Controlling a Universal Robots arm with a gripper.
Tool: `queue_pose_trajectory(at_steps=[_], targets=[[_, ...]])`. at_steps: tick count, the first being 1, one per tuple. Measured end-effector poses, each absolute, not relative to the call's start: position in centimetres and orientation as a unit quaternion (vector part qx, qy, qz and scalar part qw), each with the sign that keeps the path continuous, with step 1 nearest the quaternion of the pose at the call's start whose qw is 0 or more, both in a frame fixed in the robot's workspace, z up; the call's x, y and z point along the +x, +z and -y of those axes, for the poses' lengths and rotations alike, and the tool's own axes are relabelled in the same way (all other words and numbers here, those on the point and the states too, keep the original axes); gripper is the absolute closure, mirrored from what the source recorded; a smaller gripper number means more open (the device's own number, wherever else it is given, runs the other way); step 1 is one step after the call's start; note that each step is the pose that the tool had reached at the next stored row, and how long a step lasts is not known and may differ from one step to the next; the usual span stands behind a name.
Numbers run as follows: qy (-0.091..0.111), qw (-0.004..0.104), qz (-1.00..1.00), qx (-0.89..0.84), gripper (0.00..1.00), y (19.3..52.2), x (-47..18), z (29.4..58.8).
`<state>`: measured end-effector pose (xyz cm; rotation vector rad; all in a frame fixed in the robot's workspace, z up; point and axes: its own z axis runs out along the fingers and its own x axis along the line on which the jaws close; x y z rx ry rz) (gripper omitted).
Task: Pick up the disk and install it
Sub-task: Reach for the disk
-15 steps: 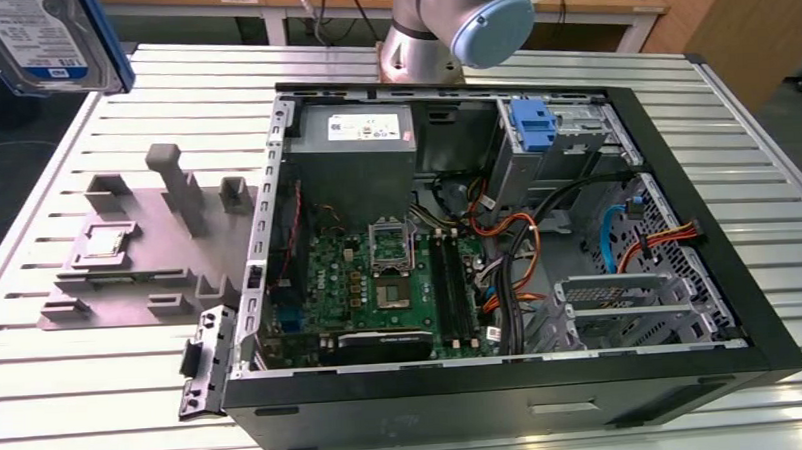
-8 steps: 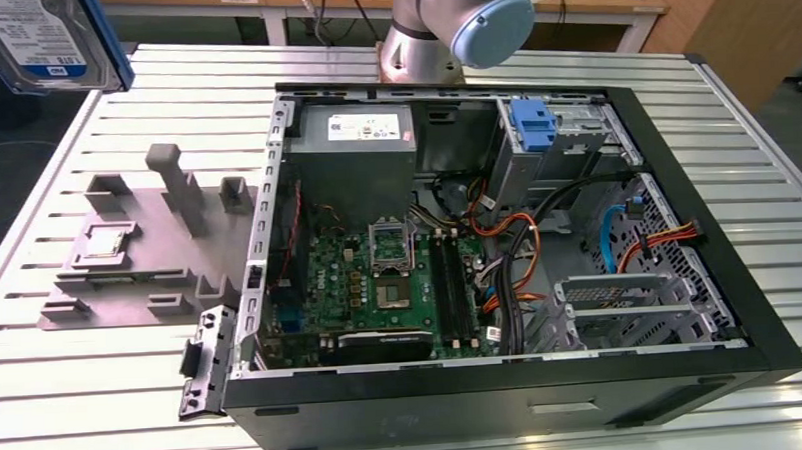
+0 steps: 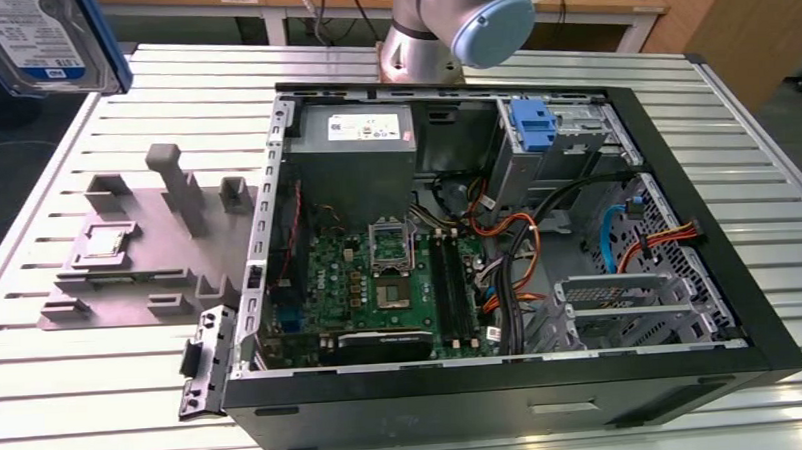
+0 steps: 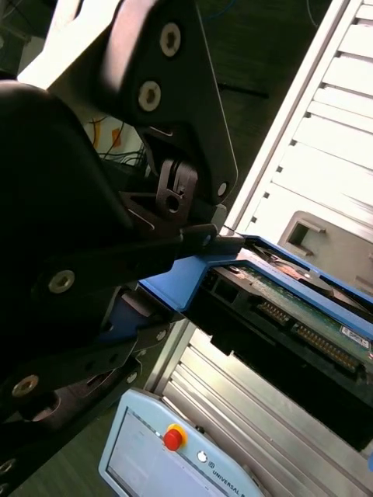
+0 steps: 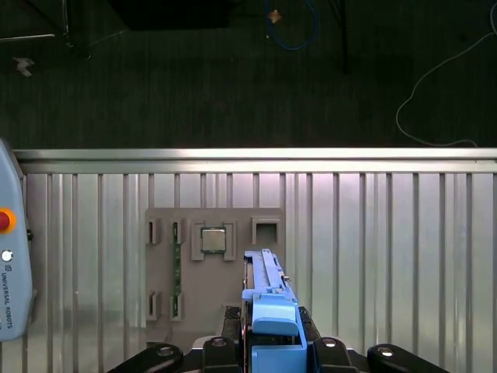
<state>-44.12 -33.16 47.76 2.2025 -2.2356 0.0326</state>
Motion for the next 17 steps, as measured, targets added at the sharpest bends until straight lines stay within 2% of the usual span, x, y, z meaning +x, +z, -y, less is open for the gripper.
queue_pose_trajectory(at_steps=[17], targets=[[0.011,0.002,0.712,0.702,0.63,47.8,-42.5,33.8]])
